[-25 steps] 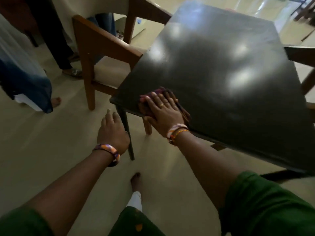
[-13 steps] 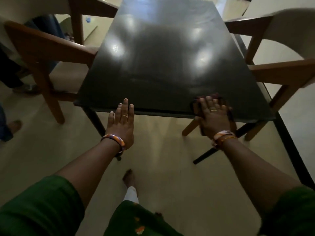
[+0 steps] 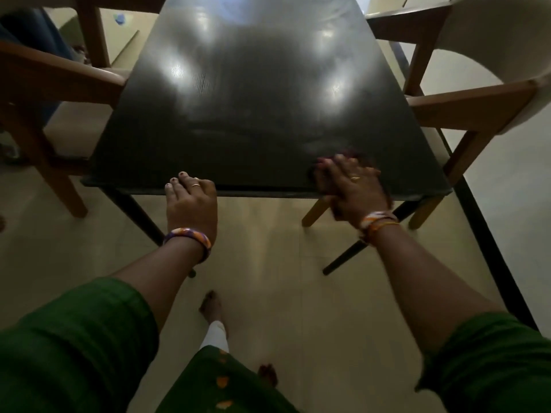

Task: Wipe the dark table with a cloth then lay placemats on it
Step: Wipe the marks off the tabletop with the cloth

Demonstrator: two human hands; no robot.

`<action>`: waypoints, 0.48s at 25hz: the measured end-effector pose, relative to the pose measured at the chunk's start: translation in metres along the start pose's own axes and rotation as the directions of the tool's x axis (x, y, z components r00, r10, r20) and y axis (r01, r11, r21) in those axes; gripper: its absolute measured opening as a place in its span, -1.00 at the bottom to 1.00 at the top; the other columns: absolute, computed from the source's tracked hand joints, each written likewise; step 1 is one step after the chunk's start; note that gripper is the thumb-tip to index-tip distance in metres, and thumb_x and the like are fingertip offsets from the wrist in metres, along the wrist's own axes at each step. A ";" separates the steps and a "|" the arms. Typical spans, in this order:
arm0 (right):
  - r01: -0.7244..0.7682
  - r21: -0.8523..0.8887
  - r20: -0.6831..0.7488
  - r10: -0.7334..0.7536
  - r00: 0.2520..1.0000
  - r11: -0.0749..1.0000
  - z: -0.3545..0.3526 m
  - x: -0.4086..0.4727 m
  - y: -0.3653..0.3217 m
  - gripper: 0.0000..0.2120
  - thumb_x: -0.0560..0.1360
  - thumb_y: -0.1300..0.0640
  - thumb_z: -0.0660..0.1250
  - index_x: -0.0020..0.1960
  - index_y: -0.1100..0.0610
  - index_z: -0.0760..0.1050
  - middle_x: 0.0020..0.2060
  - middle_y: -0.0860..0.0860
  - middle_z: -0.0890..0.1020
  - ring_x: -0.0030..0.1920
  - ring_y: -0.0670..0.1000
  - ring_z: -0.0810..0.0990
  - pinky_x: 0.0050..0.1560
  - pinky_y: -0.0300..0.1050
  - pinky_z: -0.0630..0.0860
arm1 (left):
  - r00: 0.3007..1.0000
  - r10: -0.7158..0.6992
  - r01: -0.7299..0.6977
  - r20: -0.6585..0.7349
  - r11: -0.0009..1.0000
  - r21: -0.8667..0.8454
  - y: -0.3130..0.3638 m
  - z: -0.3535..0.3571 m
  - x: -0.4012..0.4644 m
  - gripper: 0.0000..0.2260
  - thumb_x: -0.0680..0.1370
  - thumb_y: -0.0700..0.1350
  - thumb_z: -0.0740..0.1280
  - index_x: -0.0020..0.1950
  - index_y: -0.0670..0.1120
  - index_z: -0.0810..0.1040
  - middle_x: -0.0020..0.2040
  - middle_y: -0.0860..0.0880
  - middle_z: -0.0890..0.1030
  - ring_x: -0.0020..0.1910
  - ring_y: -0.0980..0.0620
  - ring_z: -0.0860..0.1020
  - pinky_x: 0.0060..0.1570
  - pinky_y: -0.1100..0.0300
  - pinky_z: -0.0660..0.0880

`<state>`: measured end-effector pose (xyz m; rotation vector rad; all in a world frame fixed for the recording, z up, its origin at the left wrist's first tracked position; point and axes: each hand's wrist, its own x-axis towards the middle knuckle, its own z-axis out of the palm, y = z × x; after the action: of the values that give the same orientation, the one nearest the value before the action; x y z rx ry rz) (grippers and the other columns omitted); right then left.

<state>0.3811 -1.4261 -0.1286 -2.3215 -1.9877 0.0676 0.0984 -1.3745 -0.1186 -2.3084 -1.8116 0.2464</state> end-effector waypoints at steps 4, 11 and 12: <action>-0.311 -0.053 0.022 0.312 0.950 0.949 -0.013 -0.028 0.113 -0.31 0.52 -0.03 0.25 0.54 -0.05 -0.01 0.53 0.06 0.04 0.52 0.16 -0.02 0.48 0.24 -0.06 | 0.994 0.105 -0.101 -0.027 0.986 0.136 -0.011 0.001 0.000 -0.64 0.61 -0.18 0.11 0.38 -0.26 0.19 0.38 -0.36 0.31 0.35 -0.28 0.37 0.33 -0.08 0.31; -0.294 -0.082 -0.080 0.287 0.954 0.952 -0.002 -0.027 0.075 -0.35 0.54 0.11 0.27 0.54 0.08 0.05 0.52 0.14 0.11 0.51 0.22 0.05 0.49 0.21 -0.06 | 0.991 0.136 -0.132 -0.015 0.978 0.162 -0.007 -0.004 0.003 -0.64 0.62 -0.15 0.09 0.38 -0.26 0.20 0.37 -0.38 0.30 0.34 -0.29 0.37 0.30 -0.07 0.34; -0.239 -0.095 -0.100 0.230 0.968 0.966 0.003 -0.021 0.048 -0.36 0.54 0.13 0.26 0.53 0.08 0.06 0.51 0.14 0.13 0.50 0.20 0.07 0.49 0.19 -0.04 | 0.991 0.132 -0.127 -0.021 0.977 0.170 -0.008 -0.004 0.002 -0.64 0.62 -0.16 0.09 0.38 -0.26 0.19 0.38 -0.38 0.30 0.34 -0.29 0.37 0.31 -0.07 0.34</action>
<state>0.4246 -1.4541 -0.1364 -2.5682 -1.7078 -0.1274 0.0921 -1.3709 -0.1131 -2.2997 -1.5620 0.3647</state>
